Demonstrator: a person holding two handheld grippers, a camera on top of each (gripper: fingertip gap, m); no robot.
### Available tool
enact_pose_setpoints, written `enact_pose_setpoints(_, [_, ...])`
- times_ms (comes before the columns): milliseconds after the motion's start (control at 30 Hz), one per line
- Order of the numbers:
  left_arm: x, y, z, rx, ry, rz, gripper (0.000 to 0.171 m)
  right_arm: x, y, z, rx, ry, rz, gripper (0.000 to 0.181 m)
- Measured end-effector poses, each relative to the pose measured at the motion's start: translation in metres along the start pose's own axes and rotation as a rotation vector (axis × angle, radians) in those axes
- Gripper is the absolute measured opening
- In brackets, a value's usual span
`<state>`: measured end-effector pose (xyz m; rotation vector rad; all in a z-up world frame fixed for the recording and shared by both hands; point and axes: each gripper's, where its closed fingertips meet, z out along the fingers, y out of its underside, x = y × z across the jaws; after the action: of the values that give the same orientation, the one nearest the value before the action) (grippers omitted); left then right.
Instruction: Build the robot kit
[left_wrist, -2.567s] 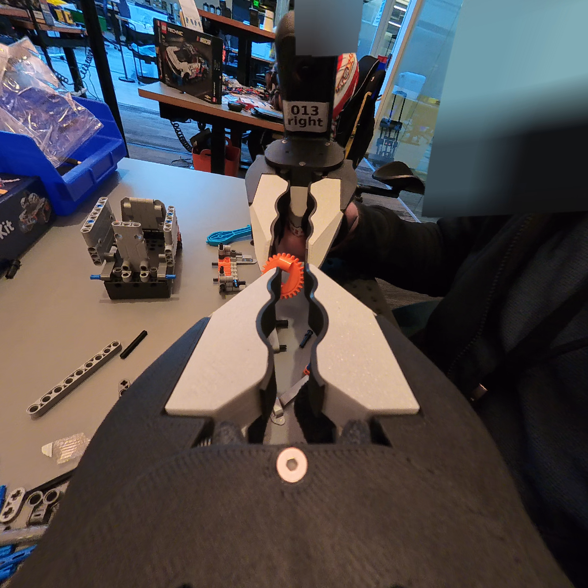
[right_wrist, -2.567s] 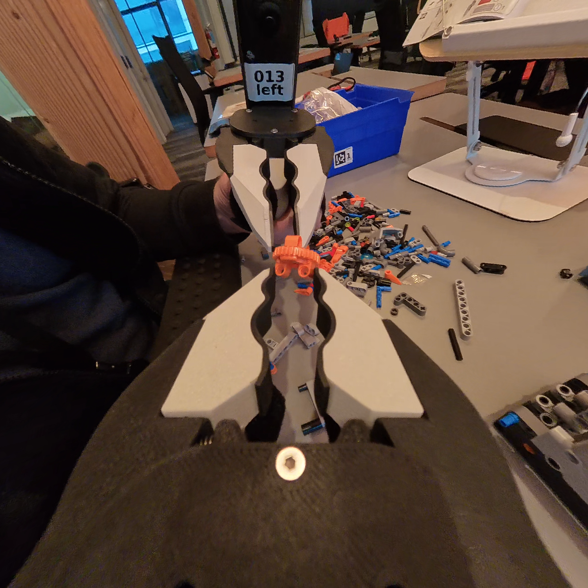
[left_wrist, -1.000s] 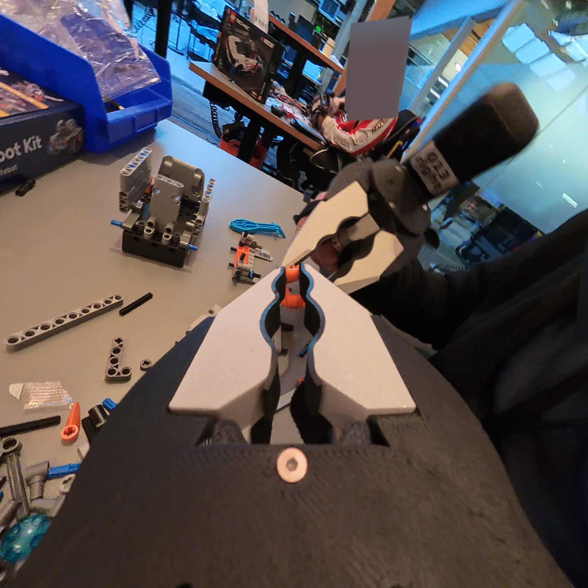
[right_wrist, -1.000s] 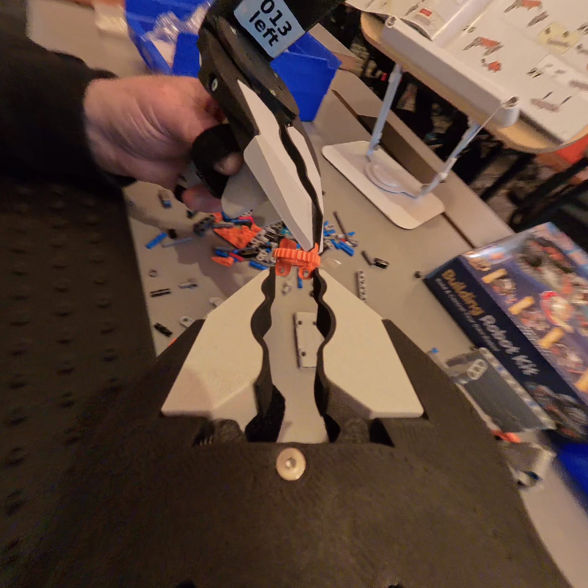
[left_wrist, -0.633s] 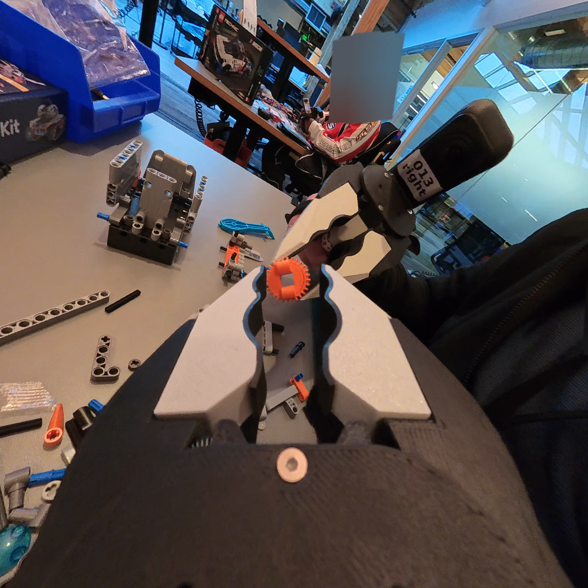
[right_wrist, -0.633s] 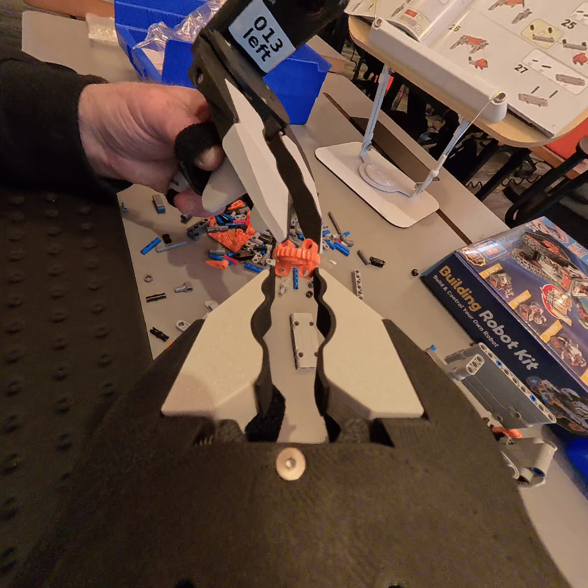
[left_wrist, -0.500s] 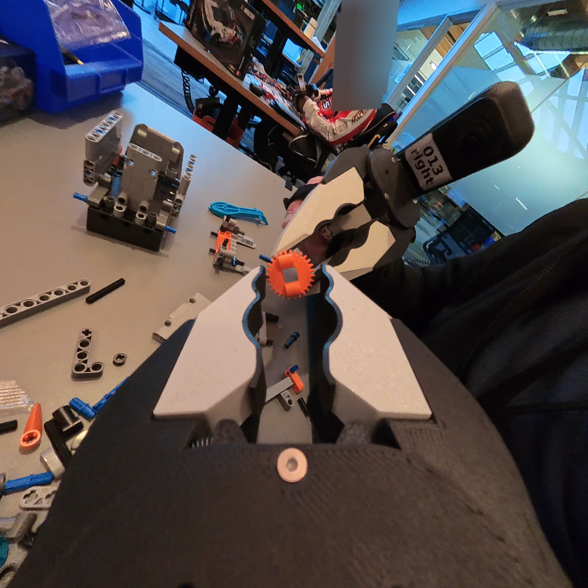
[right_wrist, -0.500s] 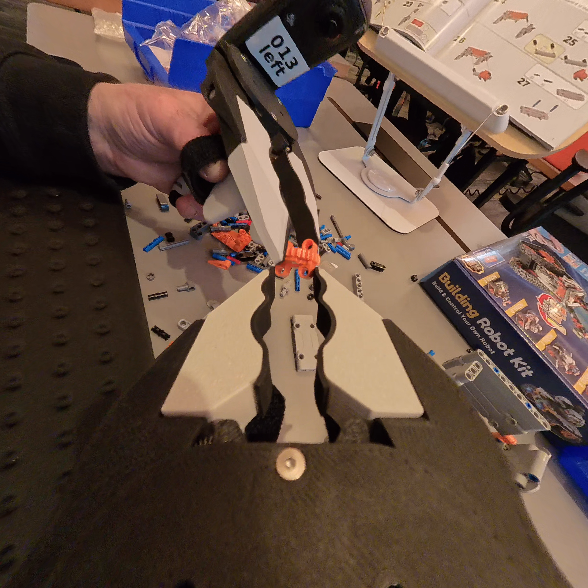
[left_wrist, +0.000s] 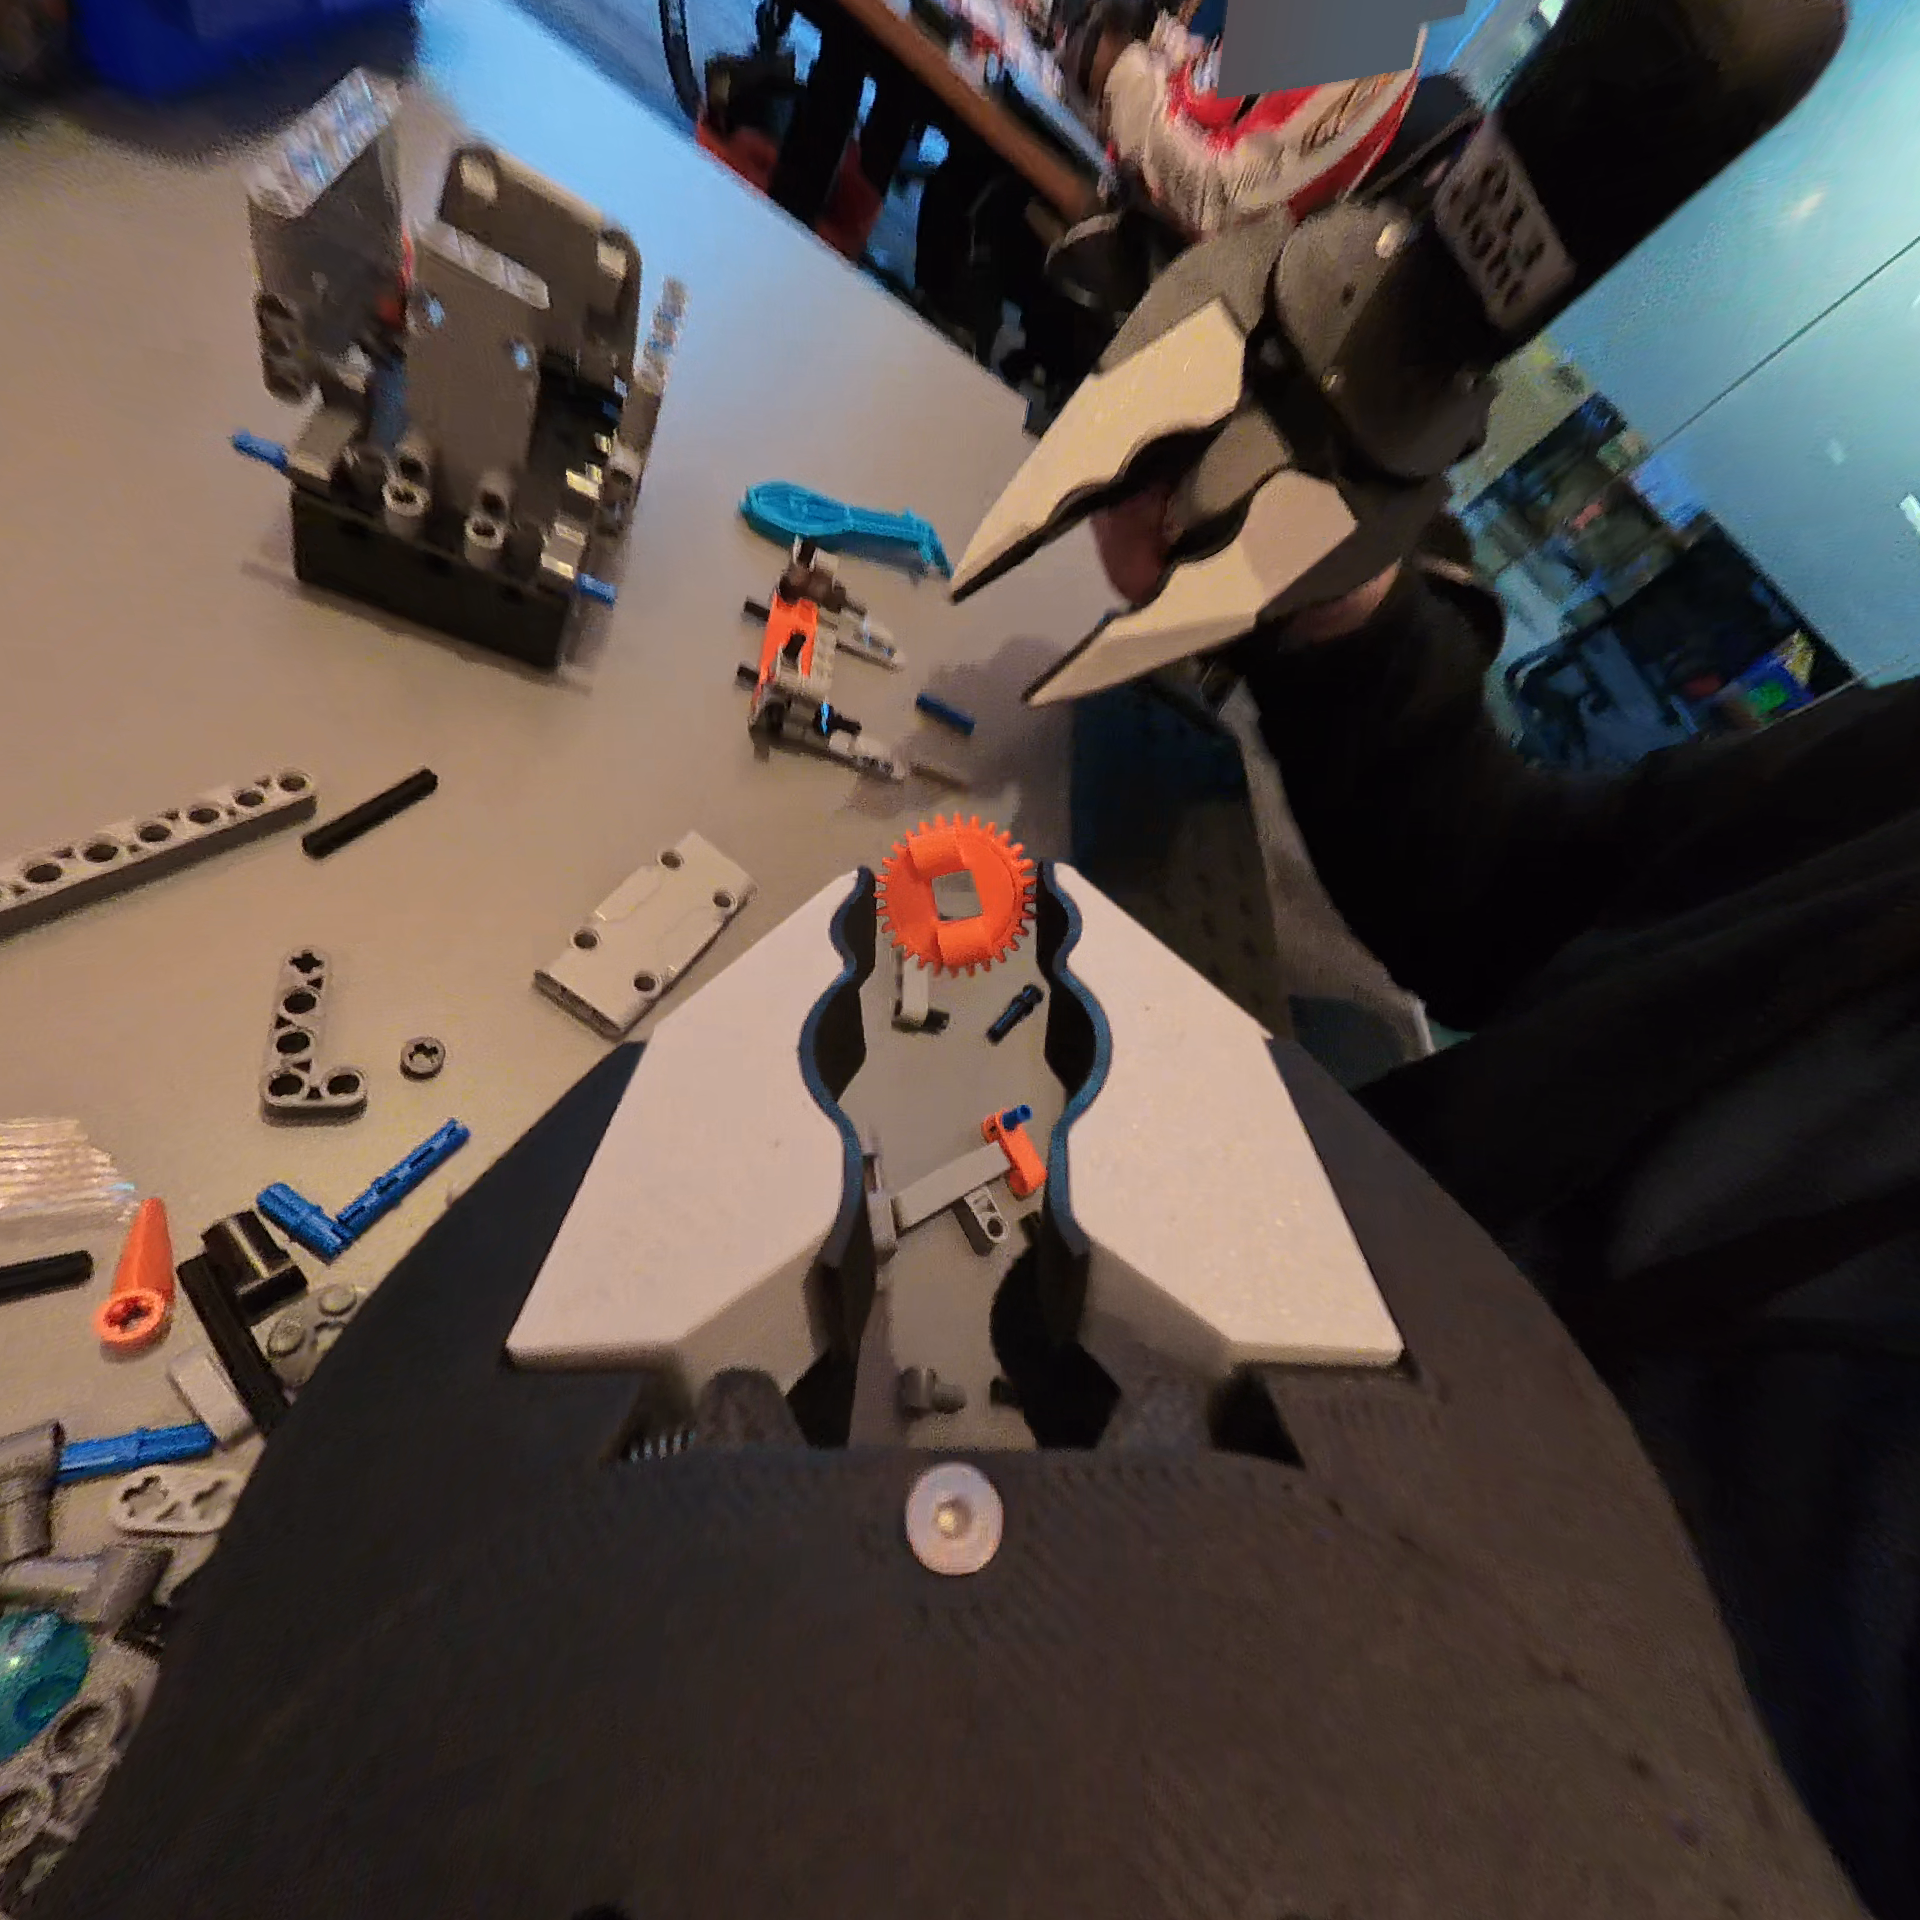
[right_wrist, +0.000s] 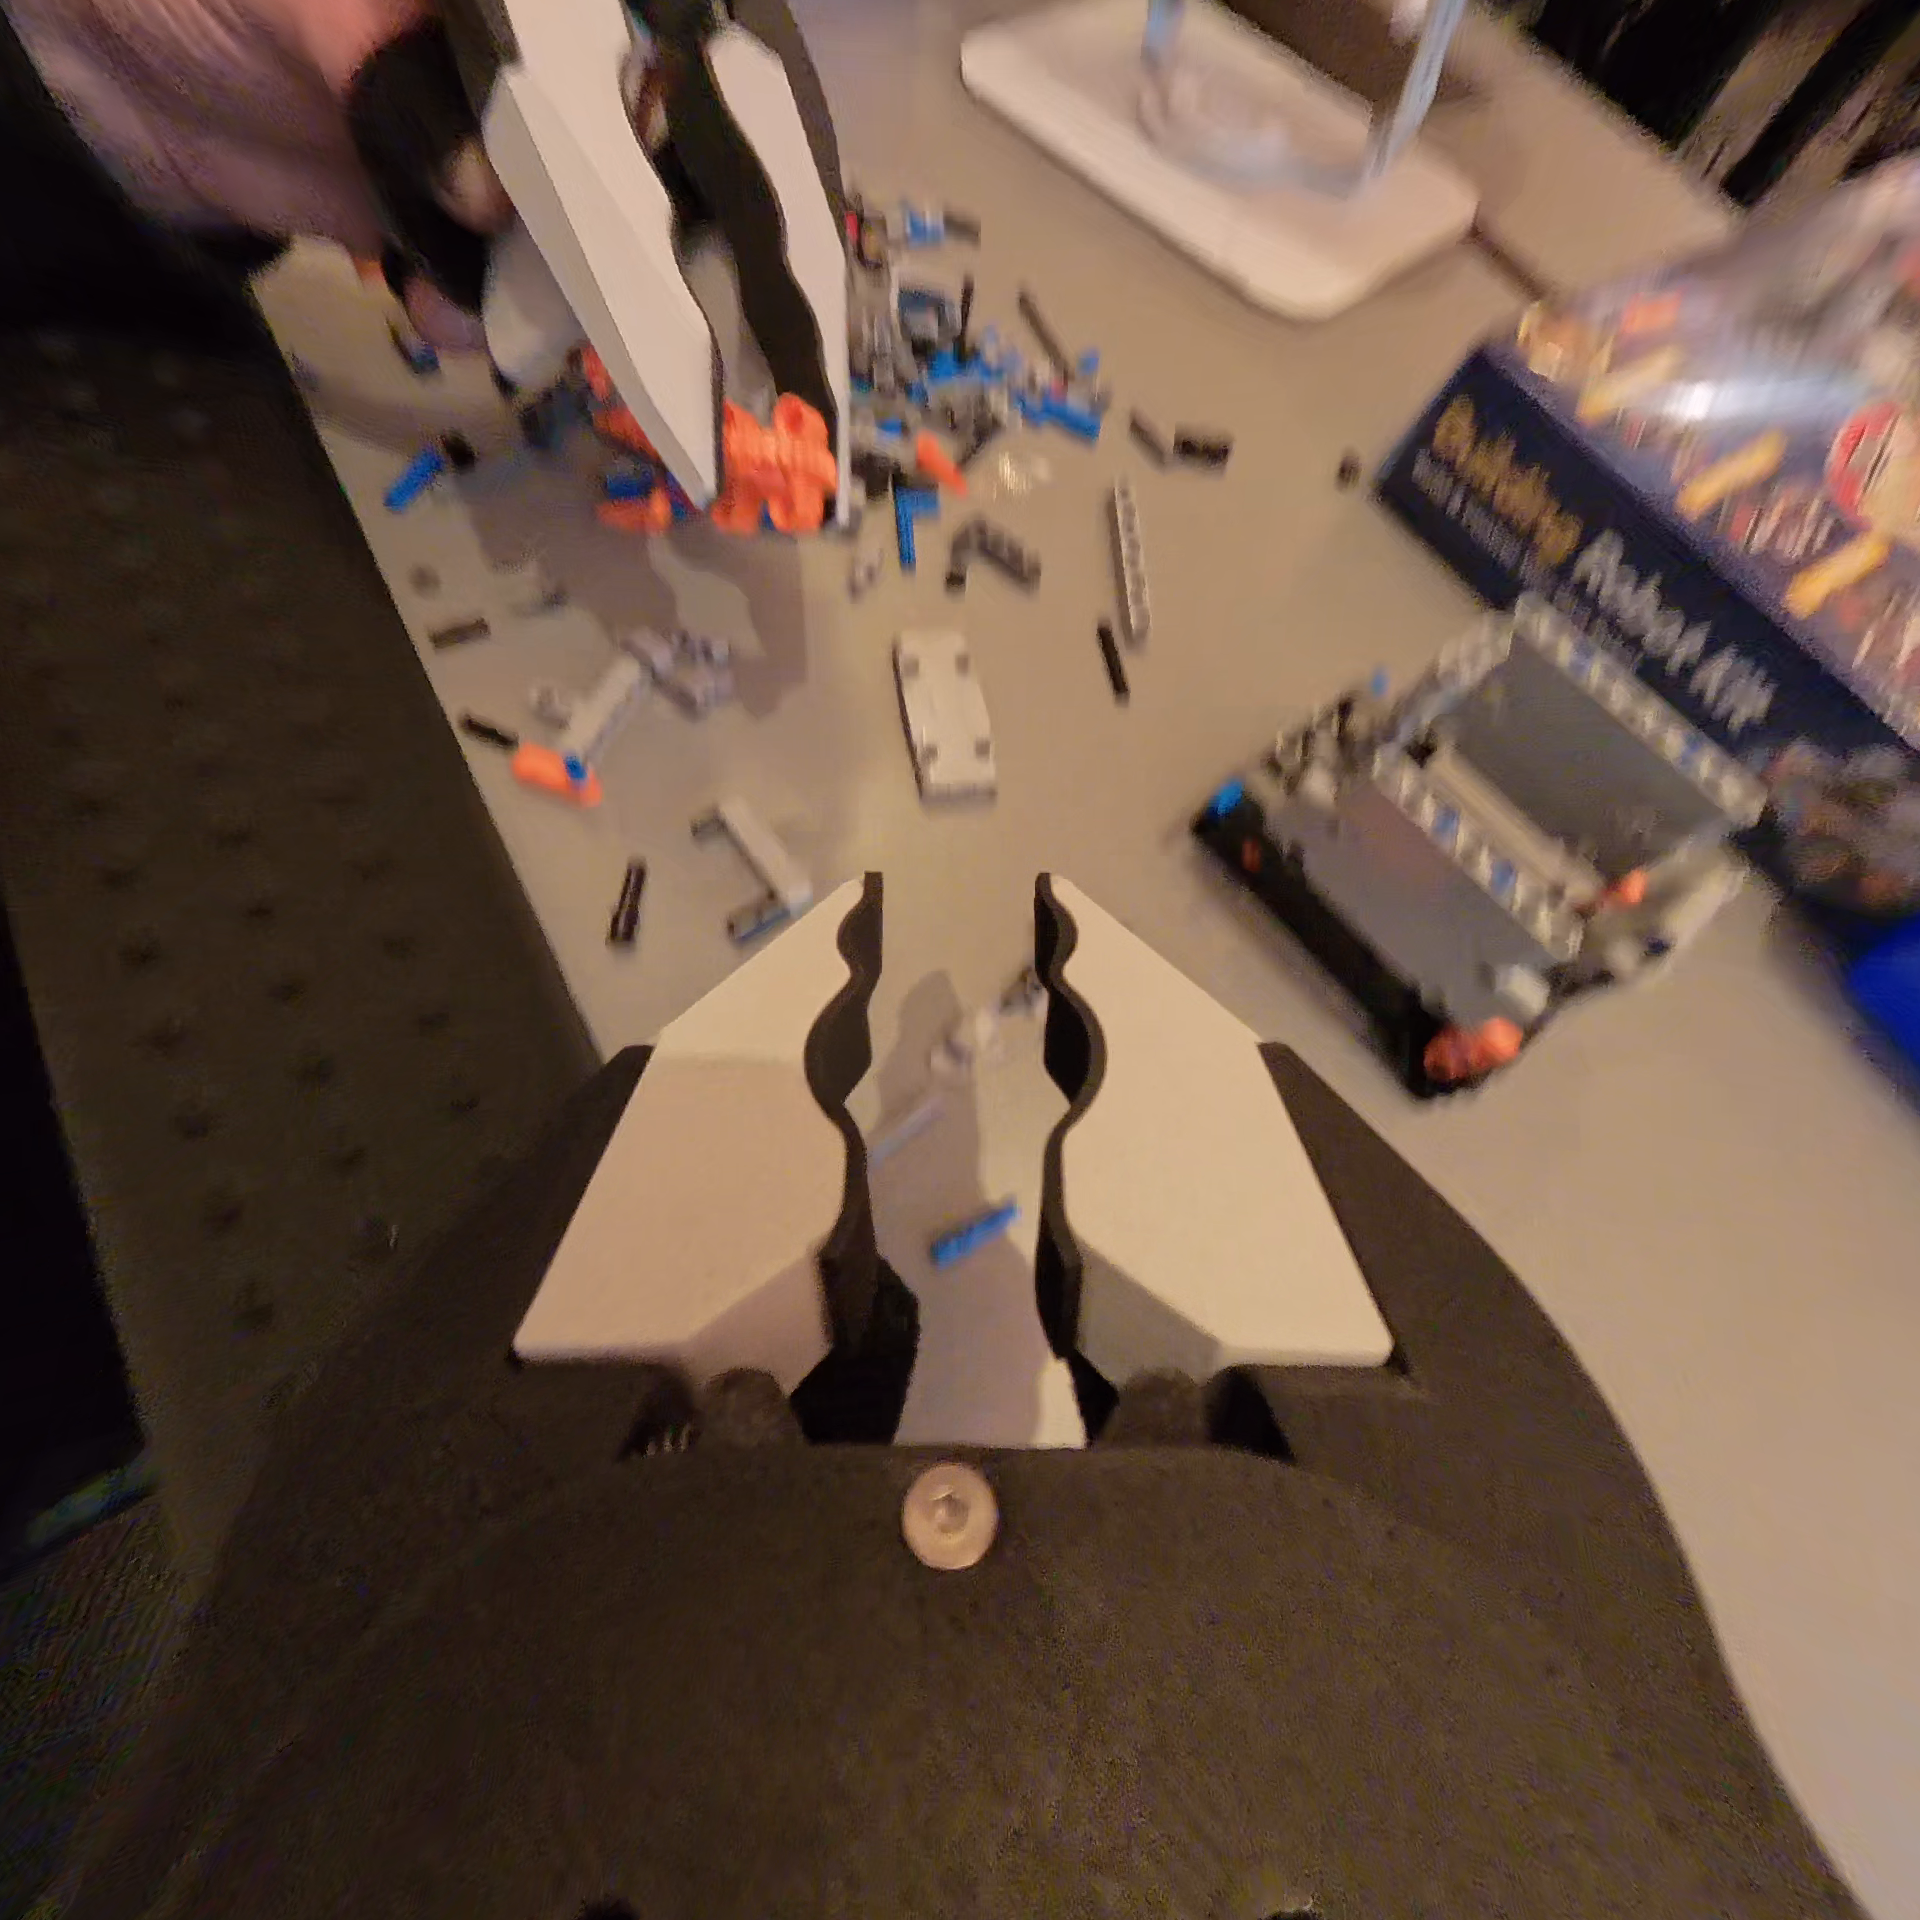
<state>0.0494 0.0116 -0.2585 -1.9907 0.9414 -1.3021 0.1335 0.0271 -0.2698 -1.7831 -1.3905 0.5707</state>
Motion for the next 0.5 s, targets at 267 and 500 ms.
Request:
enact_pose_setpoints(267, [-0.023, 0.038, 0.021, -0.219, -0.124, -0.046, 0.029, -0.010, 0.061, -0.005, -0.230, -0.028, 0.110, 0.022])
enact_pose_setpoints(500, [-0.037, 0.050, 0.023, -0.272, -0.193, -0.062, 0.030, 0.001, 0.077, -0.011, -0.277, 0.063, 0.154, 0.022])
